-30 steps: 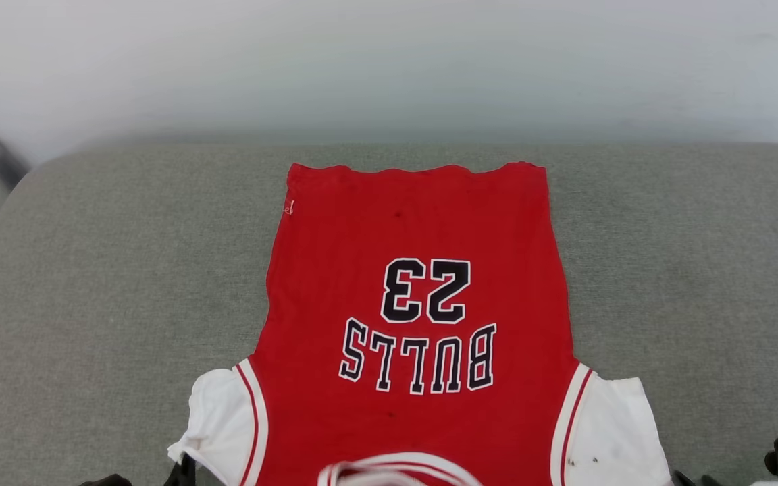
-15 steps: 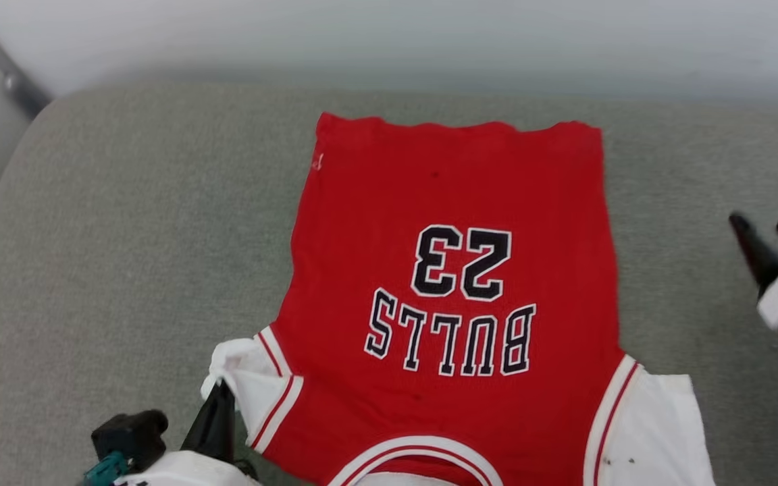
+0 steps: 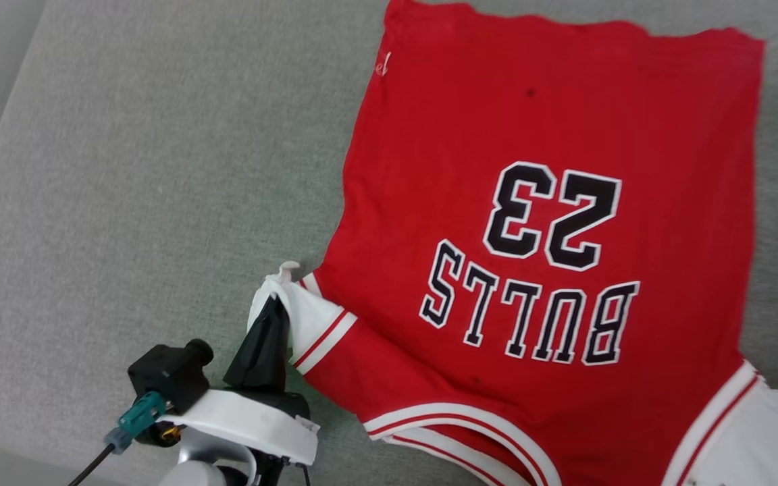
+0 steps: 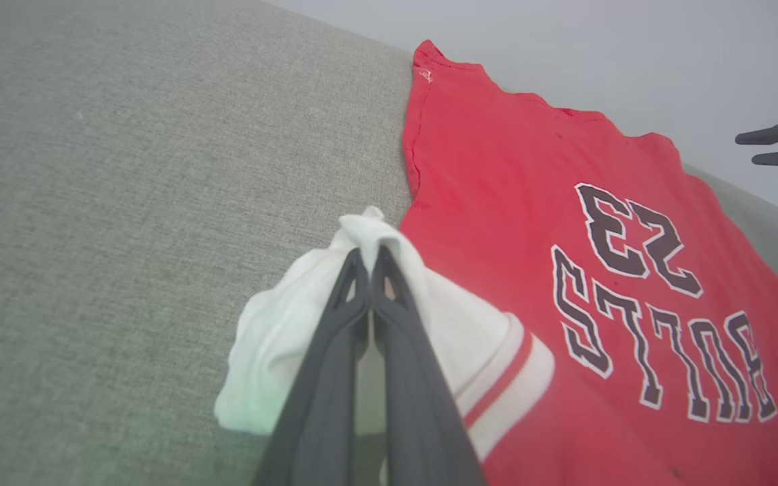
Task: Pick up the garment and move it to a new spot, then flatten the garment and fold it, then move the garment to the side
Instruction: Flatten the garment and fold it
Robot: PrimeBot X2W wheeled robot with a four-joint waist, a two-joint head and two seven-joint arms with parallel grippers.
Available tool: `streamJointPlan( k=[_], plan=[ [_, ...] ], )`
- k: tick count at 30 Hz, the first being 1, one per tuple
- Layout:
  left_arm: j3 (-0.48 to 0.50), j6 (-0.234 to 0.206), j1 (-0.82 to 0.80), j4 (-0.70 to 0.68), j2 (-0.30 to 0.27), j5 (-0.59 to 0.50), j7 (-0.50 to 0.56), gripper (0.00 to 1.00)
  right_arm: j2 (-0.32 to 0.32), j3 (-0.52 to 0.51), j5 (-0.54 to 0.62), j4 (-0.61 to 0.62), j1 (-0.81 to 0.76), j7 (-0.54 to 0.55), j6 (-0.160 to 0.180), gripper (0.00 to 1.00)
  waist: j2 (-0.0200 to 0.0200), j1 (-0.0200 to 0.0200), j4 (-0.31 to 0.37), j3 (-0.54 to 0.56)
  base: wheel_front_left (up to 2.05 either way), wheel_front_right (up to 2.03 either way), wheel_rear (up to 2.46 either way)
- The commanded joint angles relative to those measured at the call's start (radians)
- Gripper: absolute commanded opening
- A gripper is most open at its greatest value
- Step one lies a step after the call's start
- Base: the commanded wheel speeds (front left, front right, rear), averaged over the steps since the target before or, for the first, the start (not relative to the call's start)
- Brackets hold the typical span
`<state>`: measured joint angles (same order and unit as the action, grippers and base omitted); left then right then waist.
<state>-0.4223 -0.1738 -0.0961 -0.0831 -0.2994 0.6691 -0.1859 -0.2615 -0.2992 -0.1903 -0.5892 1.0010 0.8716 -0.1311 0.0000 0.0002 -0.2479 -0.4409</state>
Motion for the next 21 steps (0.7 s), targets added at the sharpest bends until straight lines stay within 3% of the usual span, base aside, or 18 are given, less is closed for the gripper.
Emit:
streamJointPlan(
  k=[1,7,12,13,14,21],
  plan=[
    [-0.011,0.009,-0.026,0.001,0.006,-0.013,-0.003,0.00,0.000,-0.006,0.020,-0.014,0.040,0.009,0.001,1.00,0.0000,-0.0002,-0.062,-0.077,0.00,0.00,0.00],
    [-0.036,0.033,-0.063,0.018,0.018,-0.025,-0.014,0.00,0.024,-0.056,0.103,-0.088,0.107,0.073,0.001,1.00,0.0000,-0.0002,-0.088,-0.129,0.00,0.00,0.00],
    [-0.034,0.040,-0.072,0.032,0.022,-0.022,-0.024,0.00,0.061,-0.089,0.140,-0.157,0.072,0.145,0.001,1.00,0.0000,-0.0002,-0.088,-0.135,0.00,0.00,0.00],
    [-0.031,0.043,-0.075,0.032,0.024,-0.019,-0.030,0.00,0.067,-0.093,0.146,-0.167,0.064,0.156,0.001,0.39,0.0000,-0.0002,-0.089,-0.134,0.00,0.00,0.00],
    [-0.029,0.047,-0.074,0.036,0.025,-0.017,-0.031,0.00,0.072,-0.099,0.151,-0.168,0.060,0.160,0.001,0.00,0.0000,-0.0002,-0.088,-0.132,0.00,0.00,0.00],
    [-0.019,0.053,-0.065,0.050,0.023,-0.008,-0.043,0.00,0.051,-0.064,0.171,-0.115,0.091,0.130,0.001,0.00,0.0000,-0.0002,-0.072,-0.108,0.00,0.00,0.00]
  ],
)
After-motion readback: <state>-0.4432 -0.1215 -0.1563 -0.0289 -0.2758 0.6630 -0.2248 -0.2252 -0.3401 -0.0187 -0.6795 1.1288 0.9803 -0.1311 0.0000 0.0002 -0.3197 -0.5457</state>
